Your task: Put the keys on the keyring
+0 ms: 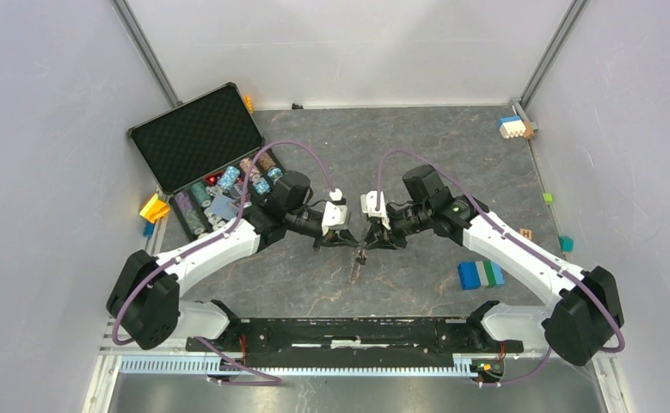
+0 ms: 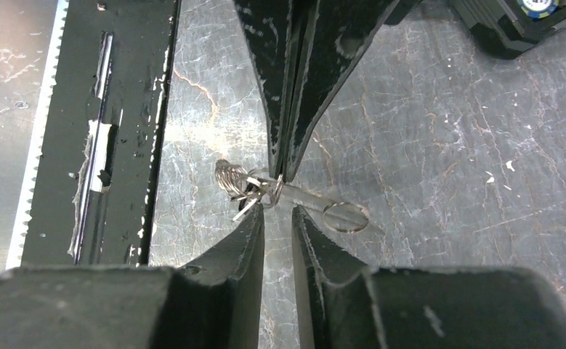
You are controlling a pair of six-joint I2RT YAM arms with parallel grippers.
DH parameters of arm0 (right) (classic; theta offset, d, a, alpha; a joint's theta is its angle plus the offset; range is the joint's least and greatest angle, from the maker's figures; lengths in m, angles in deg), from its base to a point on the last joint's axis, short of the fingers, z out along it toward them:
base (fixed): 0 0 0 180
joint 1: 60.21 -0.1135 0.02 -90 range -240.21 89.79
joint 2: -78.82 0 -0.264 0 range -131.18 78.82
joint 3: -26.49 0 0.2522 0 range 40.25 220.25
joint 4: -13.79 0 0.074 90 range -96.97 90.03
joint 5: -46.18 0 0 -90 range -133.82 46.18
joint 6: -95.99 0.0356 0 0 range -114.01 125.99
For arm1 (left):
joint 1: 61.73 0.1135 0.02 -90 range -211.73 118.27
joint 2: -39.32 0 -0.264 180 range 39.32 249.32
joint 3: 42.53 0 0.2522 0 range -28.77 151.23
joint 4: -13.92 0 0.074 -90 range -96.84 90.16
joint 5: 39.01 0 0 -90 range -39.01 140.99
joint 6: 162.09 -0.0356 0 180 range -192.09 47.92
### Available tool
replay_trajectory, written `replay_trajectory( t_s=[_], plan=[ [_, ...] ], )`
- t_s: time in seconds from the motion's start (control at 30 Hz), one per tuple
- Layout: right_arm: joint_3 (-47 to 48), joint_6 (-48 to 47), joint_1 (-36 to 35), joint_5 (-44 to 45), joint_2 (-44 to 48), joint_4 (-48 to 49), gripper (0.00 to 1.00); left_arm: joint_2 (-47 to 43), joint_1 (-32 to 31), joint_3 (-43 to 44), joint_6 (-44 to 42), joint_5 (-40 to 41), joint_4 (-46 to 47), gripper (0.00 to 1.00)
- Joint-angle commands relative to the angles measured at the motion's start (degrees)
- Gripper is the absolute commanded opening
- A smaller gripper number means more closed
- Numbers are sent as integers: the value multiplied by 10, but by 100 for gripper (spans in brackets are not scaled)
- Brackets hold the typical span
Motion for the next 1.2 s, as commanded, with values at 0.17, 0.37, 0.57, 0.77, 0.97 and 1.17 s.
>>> replay_trajectory(
  t_s=[0.17,0.37,0.57,0.77,0.97,1.17],
  plan=[
    [2,7,16,-18,27,20,36,-39,24,-5,82,-27,90,2],
    [7,22,17,-34,20,35,48,-39,24,-5,118,-22,112,2],
    [10,30,18,-33,10,40,52,-42,24,-13,158,-10,148,2],
    [2,36,17,-24,7,49,37,-45,28,-17,184,-11,168,2],
    [-3,29,20,-19,5,43,28,-48,33,-25,198,-11,189,2],
    [-10,24,23,-17,6,40,25,-47,38,-30,214,-17,209,2]
  ],
)
